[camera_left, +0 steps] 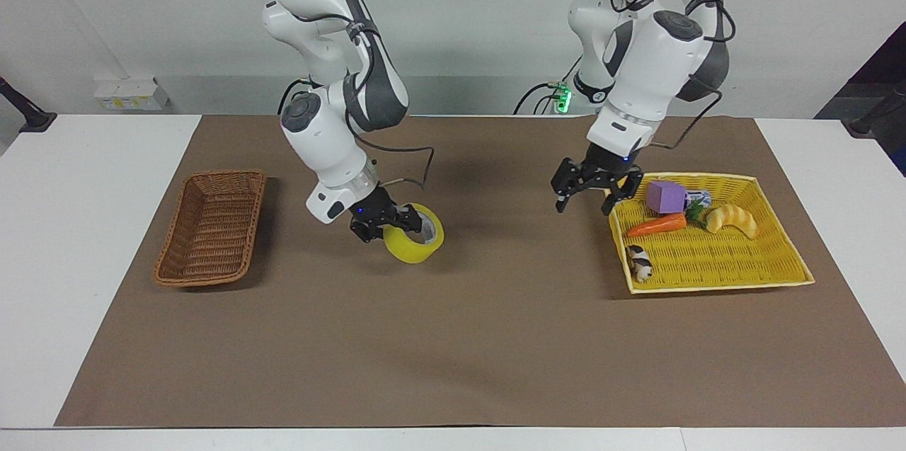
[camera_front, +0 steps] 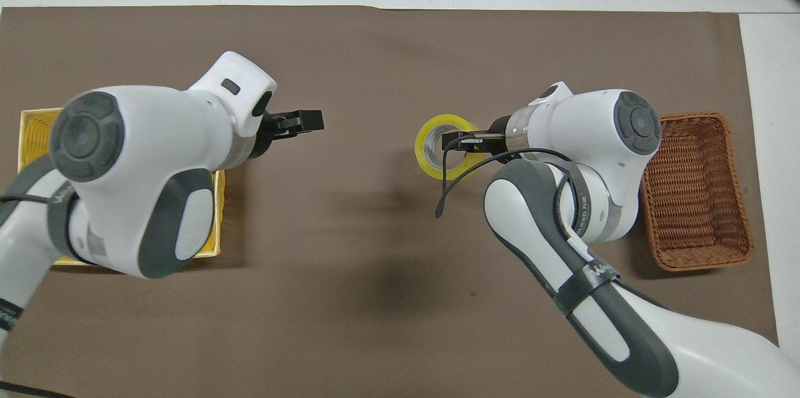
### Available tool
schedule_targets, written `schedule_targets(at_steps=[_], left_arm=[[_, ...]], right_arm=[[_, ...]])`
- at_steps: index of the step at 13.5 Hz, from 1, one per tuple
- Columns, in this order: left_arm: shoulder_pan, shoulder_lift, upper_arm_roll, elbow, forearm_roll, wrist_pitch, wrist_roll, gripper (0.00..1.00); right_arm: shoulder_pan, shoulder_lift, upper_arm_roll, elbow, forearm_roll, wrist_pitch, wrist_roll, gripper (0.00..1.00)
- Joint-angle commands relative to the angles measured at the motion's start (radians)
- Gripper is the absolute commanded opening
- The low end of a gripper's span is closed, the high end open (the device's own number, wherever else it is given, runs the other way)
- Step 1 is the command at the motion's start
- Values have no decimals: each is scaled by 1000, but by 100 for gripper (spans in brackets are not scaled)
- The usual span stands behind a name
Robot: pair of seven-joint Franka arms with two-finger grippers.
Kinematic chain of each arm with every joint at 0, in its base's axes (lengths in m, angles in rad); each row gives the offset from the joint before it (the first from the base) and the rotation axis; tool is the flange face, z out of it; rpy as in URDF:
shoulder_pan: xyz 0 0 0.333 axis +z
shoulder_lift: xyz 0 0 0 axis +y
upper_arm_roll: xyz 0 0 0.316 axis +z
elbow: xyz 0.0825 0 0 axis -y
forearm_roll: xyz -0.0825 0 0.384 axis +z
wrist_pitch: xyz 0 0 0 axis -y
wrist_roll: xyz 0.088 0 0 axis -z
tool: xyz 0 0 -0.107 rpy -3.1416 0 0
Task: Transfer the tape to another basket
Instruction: 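Carry the tape to the wicker basket with the right gripper while the left gripper withdraws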
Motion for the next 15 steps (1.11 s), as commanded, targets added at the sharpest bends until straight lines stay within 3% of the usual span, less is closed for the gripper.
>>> schedule_targets(at_steps=[1, 7, 10, 15], left_arm=[[61, 10, -10, 109, 63, -125, 119, 100], [175, -3, -8, 288, 97, -415, 337, 100], [204, -5, -2, 336, 98, -555, 391, 100], [230, -42, -7, 322, 98, -589, 408, 100]], right_arm=[[-47, -16, 10, 10, -90, -83, 11, 0], [-167, -94, 8, 39, -260, -336, -125, 0], [-231, -109, 8, 48, -357, -396, -133, 0], [-372, -119, 10, 35, -466, -425, -226, 0]])
